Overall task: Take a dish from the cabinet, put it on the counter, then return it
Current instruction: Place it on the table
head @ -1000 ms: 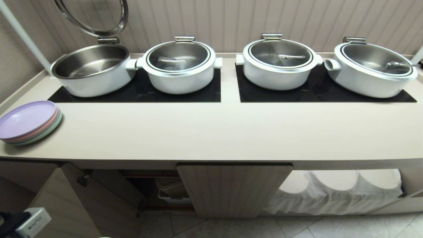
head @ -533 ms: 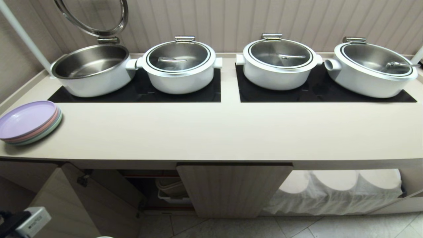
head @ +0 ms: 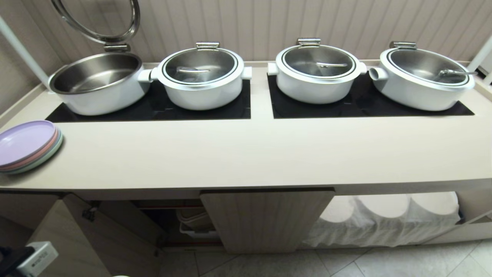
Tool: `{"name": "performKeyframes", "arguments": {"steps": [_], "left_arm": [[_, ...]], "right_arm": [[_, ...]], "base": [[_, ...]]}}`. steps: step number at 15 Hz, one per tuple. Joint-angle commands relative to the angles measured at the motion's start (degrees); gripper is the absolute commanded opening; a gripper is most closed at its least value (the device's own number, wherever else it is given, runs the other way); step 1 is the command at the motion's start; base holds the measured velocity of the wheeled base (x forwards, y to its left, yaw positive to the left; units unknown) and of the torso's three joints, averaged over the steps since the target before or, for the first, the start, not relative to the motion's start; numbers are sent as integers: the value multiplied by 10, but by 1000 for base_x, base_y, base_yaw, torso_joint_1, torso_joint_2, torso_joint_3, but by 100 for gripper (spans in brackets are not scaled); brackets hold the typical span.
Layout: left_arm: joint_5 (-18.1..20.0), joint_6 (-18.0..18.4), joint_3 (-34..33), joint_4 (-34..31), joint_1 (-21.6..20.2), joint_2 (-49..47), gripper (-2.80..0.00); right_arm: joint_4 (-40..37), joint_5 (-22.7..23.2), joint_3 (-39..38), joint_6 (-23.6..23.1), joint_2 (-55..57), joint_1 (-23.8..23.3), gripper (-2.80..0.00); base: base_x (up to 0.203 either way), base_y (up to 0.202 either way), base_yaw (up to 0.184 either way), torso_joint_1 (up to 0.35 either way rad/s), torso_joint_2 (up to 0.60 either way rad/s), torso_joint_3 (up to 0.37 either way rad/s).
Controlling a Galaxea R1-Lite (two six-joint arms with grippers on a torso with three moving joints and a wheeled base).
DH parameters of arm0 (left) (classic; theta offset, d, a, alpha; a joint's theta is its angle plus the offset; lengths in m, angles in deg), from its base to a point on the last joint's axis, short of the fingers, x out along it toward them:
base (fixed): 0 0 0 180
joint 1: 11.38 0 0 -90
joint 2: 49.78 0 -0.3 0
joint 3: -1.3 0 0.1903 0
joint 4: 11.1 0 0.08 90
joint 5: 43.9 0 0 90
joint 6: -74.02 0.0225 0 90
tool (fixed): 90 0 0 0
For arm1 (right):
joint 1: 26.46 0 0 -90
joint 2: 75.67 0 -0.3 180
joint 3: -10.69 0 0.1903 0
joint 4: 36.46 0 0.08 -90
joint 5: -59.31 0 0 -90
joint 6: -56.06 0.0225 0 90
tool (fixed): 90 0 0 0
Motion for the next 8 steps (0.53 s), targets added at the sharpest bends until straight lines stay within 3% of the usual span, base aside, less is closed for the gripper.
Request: {"name": "performKeyframes", "arguments": {"steps": [1,8], "left_arm": [[0,-1,0,-1,0,0,-280],[3,0,0,-3,1,6,-280]], "right_arm": [[-1,0,0,0,0,0,-280],[0,0,0,0,0,0,-280]], "base": [[-1,-148,8,2,1,2],[0,-195,1,1,5,3]]}}
